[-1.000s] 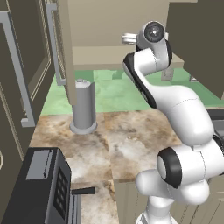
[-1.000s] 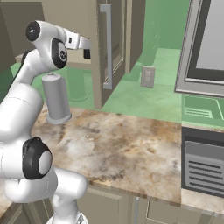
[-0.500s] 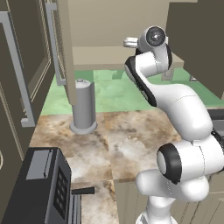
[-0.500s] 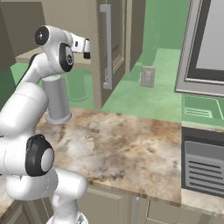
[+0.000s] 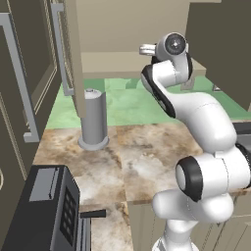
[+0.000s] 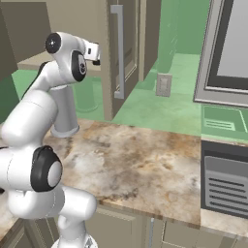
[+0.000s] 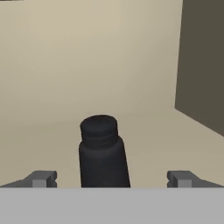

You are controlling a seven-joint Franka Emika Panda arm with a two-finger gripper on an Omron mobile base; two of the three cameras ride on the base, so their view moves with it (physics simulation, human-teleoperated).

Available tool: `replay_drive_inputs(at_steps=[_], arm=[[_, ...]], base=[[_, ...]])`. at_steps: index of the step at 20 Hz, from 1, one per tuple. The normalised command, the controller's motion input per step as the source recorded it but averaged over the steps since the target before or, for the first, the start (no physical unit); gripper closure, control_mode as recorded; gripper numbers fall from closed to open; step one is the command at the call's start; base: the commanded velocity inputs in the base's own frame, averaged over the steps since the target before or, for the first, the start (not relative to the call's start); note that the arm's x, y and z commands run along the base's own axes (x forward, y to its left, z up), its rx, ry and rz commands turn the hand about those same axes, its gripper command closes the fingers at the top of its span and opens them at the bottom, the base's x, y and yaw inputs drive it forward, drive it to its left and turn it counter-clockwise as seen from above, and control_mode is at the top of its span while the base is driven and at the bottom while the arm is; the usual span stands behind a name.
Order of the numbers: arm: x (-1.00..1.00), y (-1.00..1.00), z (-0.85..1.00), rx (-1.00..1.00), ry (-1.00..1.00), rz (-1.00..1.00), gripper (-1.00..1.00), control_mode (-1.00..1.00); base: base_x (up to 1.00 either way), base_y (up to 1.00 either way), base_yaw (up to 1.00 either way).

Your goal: Move the ketchup and shaker from the cabinet to the dining counter.

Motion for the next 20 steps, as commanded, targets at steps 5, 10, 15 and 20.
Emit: replay_drive_inputs(at_steps=[5, 10, 15, 20], arm=[[0.18, 0.00, -0.05, 0.00, 0.00, 0.00, -1.00, -1.00], [0.19, 0.00, -0.13, 0.00, 0.00, 0.00, -1.00, -1.00], [0.14, 0.00, -0.13, -0.01, 0.00, 0.00, -1.00, -1.00], [0.08, 0.00, -0.08, -0.01, 0.00, 0.00, -1.00, -1.00]], base=[[0.00, 0.00, 0.00], [0.00, 0.00, 0.00], [0.00, 0.00, 0.00], [0.00, 0.00, 0.00]])
